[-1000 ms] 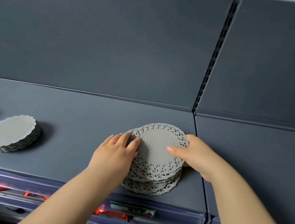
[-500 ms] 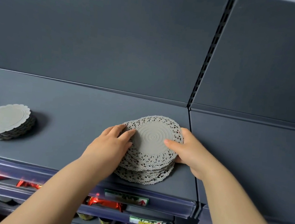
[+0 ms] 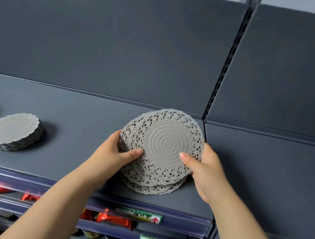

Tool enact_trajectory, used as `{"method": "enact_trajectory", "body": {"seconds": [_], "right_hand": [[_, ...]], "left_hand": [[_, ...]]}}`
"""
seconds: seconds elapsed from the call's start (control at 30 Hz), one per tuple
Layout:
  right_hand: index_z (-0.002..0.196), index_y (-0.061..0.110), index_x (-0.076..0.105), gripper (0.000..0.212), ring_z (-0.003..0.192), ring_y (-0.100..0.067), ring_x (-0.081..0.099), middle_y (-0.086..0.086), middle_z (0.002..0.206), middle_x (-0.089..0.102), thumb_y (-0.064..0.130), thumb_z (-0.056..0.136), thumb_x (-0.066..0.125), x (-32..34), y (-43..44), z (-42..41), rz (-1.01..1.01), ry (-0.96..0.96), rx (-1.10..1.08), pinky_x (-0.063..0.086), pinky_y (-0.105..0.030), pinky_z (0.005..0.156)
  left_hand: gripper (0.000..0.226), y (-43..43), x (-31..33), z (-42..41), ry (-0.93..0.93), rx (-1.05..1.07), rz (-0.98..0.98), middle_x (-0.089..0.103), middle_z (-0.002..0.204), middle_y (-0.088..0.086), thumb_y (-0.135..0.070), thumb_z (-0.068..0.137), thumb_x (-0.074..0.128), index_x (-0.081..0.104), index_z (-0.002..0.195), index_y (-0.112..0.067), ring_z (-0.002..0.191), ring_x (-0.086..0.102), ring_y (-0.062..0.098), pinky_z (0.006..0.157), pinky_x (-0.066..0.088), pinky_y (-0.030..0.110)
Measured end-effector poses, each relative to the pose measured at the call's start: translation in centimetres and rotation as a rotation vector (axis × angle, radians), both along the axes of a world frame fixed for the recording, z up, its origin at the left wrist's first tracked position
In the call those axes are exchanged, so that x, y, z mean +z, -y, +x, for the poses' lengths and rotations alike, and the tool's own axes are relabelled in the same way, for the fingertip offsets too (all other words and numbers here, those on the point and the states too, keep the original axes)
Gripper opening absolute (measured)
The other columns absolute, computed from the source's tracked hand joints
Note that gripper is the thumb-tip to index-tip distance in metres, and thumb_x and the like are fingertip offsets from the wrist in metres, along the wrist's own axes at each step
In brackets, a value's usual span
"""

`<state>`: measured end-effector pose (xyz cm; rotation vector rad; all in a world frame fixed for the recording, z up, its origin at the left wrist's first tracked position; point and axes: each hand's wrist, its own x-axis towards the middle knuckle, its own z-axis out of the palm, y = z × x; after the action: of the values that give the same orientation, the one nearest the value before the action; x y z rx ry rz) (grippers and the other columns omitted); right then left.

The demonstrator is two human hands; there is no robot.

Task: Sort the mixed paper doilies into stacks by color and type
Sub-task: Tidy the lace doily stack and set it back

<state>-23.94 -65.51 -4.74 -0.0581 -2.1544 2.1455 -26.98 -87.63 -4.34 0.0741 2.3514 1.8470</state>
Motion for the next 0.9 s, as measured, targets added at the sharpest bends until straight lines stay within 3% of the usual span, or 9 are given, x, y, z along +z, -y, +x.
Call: {"method": "enact_trajectory", "body": {"seconds": [0.1,0.17,0.27,0.43,0.5,0.6,0.73,0.83,0.9], "right_hand": [[0.098,0.042,0.062,0.038,0.103,-0.006,0.061,0.013,0.106,0.068,0.01,0.078,0.063,0.9,0.2,0.1,0.033,-0.094,-0.04,0.044,-0.037,0.094],[0.094,0.049,0.06,0.037,0.098,-0.001,0.062,0.019,0.102,0.067,0.019,0.073,0.065,2.2,0.3,0.0,0.091,-0.166,-0.087,0.047,-0.028,0.087],[0.104,0.044,0.056,0.042,0.1,0.0,0.061,0.019,0.105,0.066,0.017,0.075,0.066,4.0,0.2,-0.1,0.163,-0.257,-0.054,0.049,-0.017,0.082],[0.107,0.043,0.048,0.048,0.1,0.004,0.057,0.021,0.107,0.061,0.012,0.076,0.069,3.7,0.6,0.4,0.308,-0.218,-0.06,0.044,-0.02,0.084],[0.106,0.043,0.048,0.046,0.1,0.006,0.056,0.025,0.105,0.059,0.012,0.077,0.068,3.5,0.9,0.6,0.336,-0.243,-0.08,0.043,-0.012,0.081],[0.104,0.046,0.047,0.043,0.102,0.009,0.052,0.027,0.106,0.057,0.017,0.079,0.067,3.7,1.2,0.8,0.418,-0.255,-0.087,0.039,-0.002,0.078],[0.105,0.048,0.043,0.043,0.103,0.002,0.052,0.018,0.112,0.056,0.025,0.079,0.067,3.9,1.4,0.8,0.499,-0.228,-0.084,0.041,-0.013,0.081],[0.105,0.051,0.036,0.047,0.102,0.005,0.049,0.018,0.115,0.052,0.027,0.078,0.067,3.9,1.5,0.9,0.549,-0.219,-0.108,0.036,-0.005,0.076],[0.109,0.052,0.032,0.051,0.1,0.006,0.046,0.018,0.116,0.049,0.028,0.078,0.067,3.8,1.5,1.0,0.567,-0.205,-0.11,0.035,0.0,0.07]], "left_hand": [[0.034,-0.3,0.8,0.4,-0.135,0.021,0.103,0.067,0.107,-0.007,-0.02,0.079,0.071,0.054,0.108,-0.026,0.093,0.063,0.0,0.082,0.053,0.021],[0.033,-0.5,1.6,0.3,-0.281,0.056,0.162,0.066,0.103,-0.013,-0.014,0.08,0.069,0.052,0.104,-0.03,0.096,0.061,-0.002,0.079,0.051,0.014],[0.04,-0.5,2.4,0.3,-0.365,0.012,0.3,0.067,0.1,-0.015,-0.003,0.081,0.065,0.051,0.107,-0.029,0.098,0.061,0.003,0.079,0.051,0.018],[0.058,-0.4,2.1,0.5,-0.346,-0.134,0.177,0.058,0.121,-0.009,0.004,0.081,0.064,0.044,0.122,-0.031,0.114,0.055,0.008,0.094,0.046,0.031],[0.058,-0.4,2.2,0.6,-0.362,-0.104,0.157,0.056,0.123,-0.007,0.002,0.082,0.065,0.043,0.123,-0.034,0.113,0.055,0.009,0.097,0.045,0.034],[0.063,-0.5,2.6,0.9,-0.37,-0.138,0.072,0.053,0.124,-0.01,-0.008,0.083,0.067,0.038,0.129,-0.038,0.112,0.054,0.004,0.095,0.045,0.027],[0.068,-1.2,2.9,1.2,-0.432,-0.164,-0.035,0.044,0.133,-0.008,-0.014,0.084,0.066,0.029,0.135,-0.041,0.12,0.044,0.0,0.102,0.038,0.022],[0.066,-1.7,3.3,1.3,-0.477,-0.171,-0.059,0.043,0.131,-0.009,-0.013,0.086,0.063,0.028,0.133,-0.043,0.121,0.043,0.002,0.103,0.038,0.027],[0.064,-1.8,3.2,1.3,-0.522,-0.182,-0.103,0.043,0.129,-0.014,-0.013,0.087,0.062,0.028,0.13,-0.045,0.122,0.04,-0.002,0.103,0.034,0.021]]}}
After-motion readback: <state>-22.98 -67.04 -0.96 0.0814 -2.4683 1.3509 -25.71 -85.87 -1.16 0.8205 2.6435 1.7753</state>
